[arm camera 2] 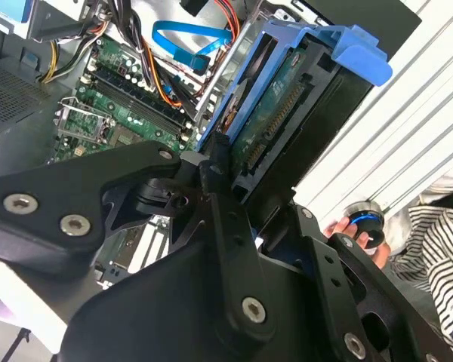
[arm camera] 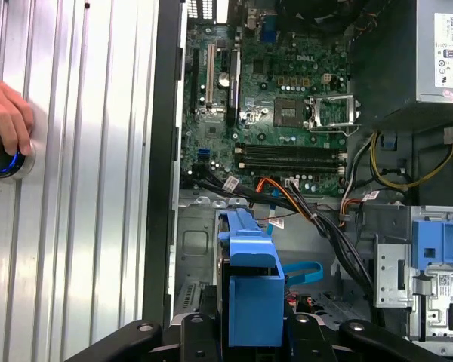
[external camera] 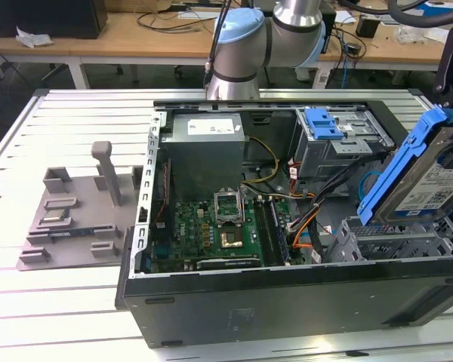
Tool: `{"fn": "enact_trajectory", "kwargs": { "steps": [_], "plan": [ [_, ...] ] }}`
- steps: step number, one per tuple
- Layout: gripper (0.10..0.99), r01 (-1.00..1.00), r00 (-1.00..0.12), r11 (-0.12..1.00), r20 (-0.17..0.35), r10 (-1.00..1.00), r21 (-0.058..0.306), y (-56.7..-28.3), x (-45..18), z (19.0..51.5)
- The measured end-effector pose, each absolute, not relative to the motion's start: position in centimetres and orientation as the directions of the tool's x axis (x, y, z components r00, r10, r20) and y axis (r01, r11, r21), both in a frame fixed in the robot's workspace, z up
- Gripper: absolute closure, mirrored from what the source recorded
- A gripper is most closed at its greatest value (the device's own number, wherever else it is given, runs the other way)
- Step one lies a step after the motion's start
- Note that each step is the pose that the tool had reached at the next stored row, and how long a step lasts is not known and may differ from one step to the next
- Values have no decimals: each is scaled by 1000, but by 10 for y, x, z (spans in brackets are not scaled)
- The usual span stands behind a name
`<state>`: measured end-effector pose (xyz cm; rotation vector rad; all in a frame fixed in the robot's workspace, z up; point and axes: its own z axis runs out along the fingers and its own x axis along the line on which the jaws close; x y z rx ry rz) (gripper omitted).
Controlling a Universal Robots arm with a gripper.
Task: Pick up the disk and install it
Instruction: 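Pick up the disk, then insert the disk into the insertion slot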
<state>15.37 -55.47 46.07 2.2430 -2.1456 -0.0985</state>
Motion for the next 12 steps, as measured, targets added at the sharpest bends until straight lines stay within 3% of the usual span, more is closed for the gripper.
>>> {"fn": "enact_trajectory", "kwargs": {
  "steps": [12],
  "plan": [
    [718,-997,44,-45,-21,-999,70,-555,154,454]
  ]
}}
